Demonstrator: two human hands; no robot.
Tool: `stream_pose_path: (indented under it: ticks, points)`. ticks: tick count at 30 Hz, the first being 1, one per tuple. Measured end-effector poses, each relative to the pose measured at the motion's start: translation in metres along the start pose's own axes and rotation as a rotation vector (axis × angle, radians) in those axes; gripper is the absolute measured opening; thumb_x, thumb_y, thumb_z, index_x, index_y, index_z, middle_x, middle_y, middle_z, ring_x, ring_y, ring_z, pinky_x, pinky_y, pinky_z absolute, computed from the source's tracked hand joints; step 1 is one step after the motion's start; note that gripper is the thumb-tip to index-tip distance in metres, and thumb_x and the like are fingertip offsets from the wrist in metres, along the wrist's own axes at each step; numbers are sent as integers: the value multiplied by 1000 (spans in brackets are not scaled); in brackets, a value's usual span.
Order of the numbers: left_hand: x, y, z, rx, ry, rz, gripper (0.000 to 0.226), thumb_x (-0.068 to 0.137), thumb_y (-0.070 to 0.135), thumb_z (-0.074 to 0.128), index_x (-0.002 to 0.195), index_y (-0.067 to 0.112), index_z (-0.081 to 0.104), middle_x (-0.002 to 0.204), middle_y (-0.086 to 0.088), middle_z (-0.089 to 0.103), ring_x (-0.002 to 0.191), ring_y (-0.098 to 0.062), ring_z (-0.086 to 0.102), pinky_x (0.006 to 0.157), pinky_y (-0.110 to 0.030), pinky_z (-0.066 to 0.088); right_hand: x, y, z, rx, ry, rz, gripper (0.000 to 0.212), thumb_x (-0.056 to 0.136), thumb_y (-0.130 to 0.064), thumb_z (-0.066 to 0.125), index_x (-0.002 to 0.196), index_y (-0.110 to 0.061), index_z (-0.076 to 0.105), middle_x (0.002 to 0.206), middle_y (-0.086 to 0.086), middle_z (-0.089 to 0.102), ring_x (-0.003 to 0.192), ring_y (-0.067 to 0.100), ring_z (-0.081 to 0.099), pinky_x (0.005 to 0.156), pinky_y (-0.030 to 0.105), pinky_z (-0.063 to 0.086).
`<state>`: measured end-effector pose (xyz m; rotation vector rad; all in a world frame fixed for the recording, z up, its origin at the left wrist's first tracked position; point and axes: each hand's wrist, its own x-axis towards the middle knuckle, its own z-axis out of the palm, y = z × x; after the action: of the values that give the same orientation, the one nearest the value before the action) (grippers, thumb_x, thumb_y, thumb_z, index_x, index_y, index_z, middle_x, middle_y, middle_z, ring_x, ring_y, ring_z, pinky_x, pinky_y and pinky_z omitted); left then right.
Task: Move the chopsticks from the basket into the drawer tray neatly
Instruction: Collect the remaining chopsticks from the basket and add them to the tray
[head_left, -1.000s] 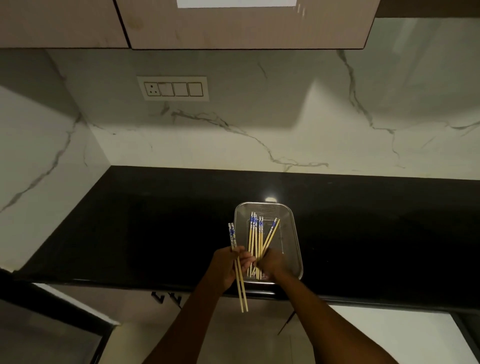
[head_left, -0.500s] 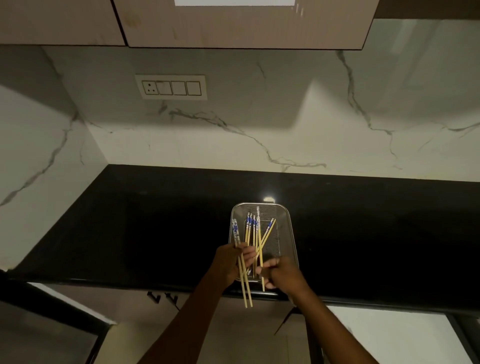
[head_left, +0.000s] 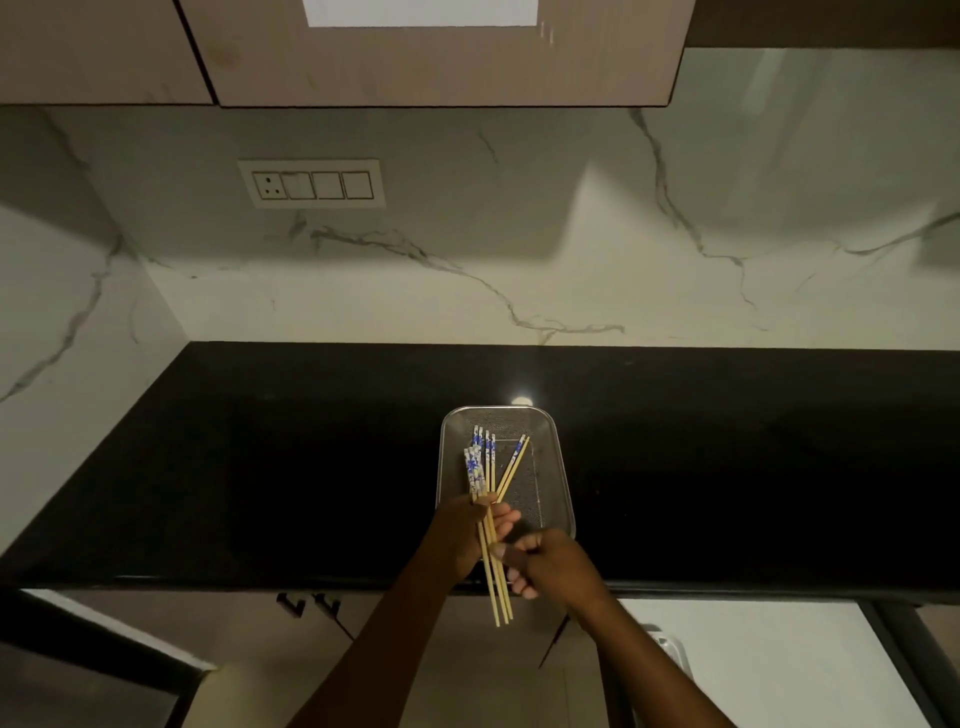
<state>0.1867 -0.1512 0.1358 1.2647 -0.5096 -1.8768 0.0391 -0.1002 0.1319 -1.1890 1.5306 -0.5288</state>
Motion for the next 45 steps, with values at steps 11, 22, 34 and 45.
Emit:
stream_pose_path:
  ticks: [11,22,34,45]
  points:
    - [5,6,-38,-17,174,47,16,102,3,46,110,-1,58,100,-23,70,89,-31,73,77,-37,61,77,-34,25,-358,169,93,19,93,-25,66,104,-9,68,86,2,66,82,14,63,69,24,46]
    - [12,5,-52,-28,161,73,19,103,2,43,118,-2,54,104,-23,69,90,-31,72,71,-33,58,82,-26,27,-344,237,158,15,94,-18,64,103,-9,71,88,7,71,74,15,66,74,30,58]
    - [16,-9,-18,41,44,60,25,105,4,39,118,0,60,107,-19,73,92,-26,75,73,-31,58,-1,-1,15,63,10,42,22,85,-18,76,101,-4,71,82,3,73,66,7,69,56,16,55]
    - [14,-53,30,27,-26,52,19,104,2,43,117,-1,58,99,-18,73,81,-22,78,65,-26,60,-36,34,-16,52,63,92,16,84,-20,77,96,-9,73,75,1,74,60,5,71,55,14,53]
